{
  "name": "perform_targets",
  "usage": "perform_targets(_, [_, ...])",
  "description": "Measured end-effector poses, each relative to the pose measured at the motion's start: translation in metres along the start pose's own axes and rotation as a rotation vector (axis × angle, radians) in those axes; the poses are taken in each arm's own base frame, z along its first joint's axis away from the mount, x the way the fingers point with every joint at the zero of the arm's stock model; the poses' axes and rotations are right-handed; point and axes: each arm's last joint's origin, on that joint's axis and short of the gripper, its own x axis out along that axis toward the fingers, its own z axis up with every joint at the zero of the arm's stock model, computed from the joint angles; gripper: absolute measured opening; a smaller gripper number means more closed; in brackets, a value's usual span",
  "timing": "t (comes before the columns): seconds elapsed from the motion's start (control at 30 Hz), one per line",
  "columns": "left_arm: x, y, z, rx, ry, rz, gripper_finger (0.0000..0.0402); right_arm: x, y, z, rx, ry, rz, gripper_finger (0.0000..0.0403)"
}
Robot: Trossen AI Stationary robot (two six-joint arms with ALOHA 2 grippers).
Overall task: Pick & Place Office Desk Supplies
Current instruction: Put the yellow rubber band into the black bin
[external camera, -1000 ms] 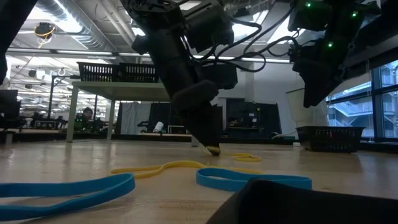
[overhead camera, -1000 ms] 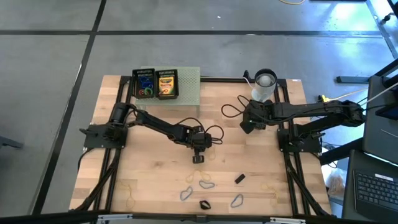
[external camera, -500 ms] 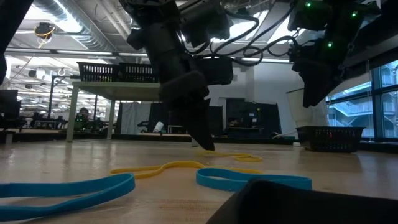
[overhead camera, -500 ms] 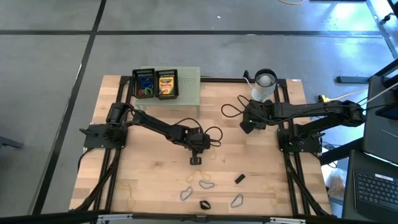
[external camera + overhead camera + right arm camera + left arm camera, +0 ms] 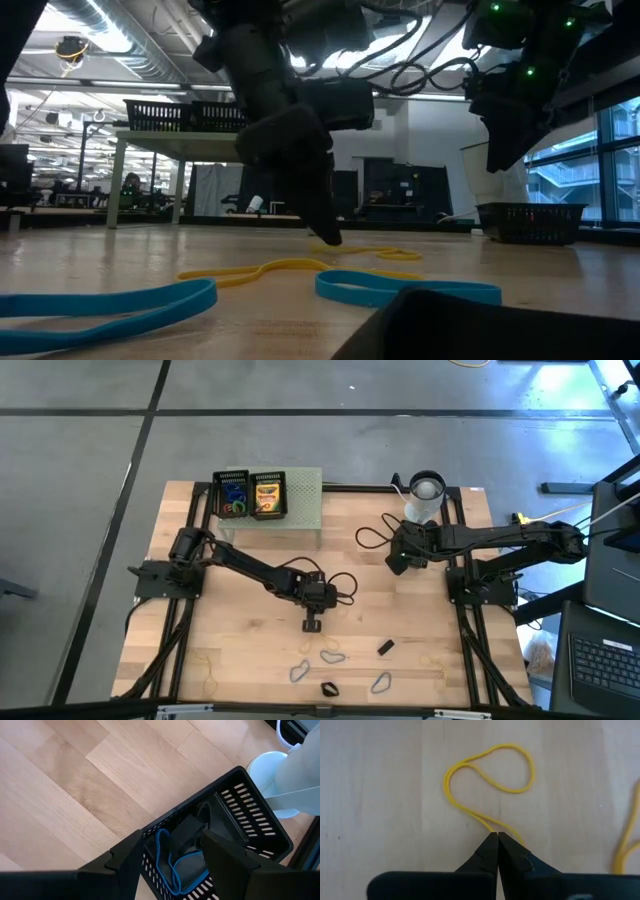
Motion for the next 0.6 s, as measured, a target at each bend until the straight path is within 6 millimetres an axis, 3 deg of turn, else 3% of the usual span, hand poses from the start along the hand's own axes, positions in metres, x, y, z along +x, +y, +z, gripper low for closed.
perform_targets(0.3, [-0.024,0.0,0.011,0.014,-0.079,0.024,0.0001,0.0,0.004,0.003,-0.016,-0.014,0.054,0.0199])
perform_targets(0.6, [-0.064,0.004,0.023,0.036,-0.193,0.104,0.0001,-0.014,0.037,0.015,-0.322,-0.159,0.502,0.0199])
